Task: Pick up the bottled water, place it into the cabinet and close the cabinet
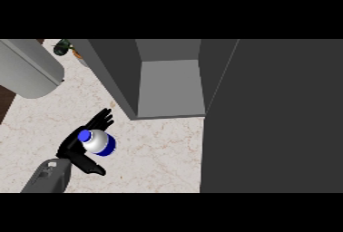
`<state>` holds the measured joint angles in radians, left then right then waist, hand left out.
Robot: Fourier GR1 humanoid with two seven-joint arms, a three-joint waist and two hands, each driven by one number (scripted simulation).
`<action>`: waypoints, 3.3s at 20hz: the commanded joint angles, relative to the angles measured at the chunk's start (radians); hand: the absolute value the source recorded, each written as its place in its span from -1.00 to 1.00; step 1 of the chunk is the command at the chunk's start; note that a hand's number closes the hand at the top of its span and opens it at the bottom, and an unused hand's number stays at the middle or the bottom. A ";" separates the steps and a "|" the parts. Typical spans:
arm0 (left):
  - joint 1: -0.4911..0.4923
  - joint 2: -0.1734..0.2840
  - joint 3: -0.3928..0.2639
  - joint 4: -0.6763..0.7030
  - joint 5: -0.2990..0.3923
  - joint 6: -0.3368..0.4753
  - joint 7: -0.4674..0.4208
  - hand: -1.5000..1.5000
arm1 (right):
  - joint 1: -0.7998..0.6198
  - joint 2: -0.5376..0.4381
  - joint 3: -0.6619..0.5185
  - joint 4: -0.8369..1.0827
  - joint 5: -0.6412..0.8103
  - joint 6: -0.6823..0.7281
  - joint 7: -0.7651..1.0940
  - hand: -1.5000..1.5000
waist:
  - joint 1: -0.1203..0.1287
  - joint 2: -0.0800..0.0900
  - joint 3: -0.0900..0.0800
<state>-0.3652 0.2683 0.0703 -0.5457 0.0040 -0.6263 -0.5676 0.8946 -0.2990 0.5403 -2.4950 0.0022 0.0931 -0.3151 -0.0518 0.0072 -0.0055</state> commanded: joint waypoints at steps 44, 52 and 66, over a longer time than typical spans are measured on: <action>-0.120 -0.268 -0.358 -0.267 0.264 0.839 0.039 1.00 | 0.154 -0.204 -0.026 -0.129 -0.029 -0.124 -0.138 -1.00 | 0.020 -0.009 0.005; -0.276 -0.268 -0.447 -0.264 0.373 1.041 0.150 1.00 | 0.224 -0.237 -0.089 -0.102 -0.084 -0.090 -0.251 -1.00 | 0.007 -0.009 0.006; -0.570 -0.268 -0.385 0.112 0.496 1.197 0.152 1.00 | 0.204 -0.239 -0.142 -0.055 -0.124 -0.034 -0.278 -1.00 | -0.019 0.008 0.005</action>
<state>-0.8840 0.0002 -0.3403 -0.5357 0.5004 0.5196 -0.3913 1.0706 -0.5183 0.4235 -2.4858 -0.0327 0.0323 -0.5979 -0.0645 0.0121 -0.0005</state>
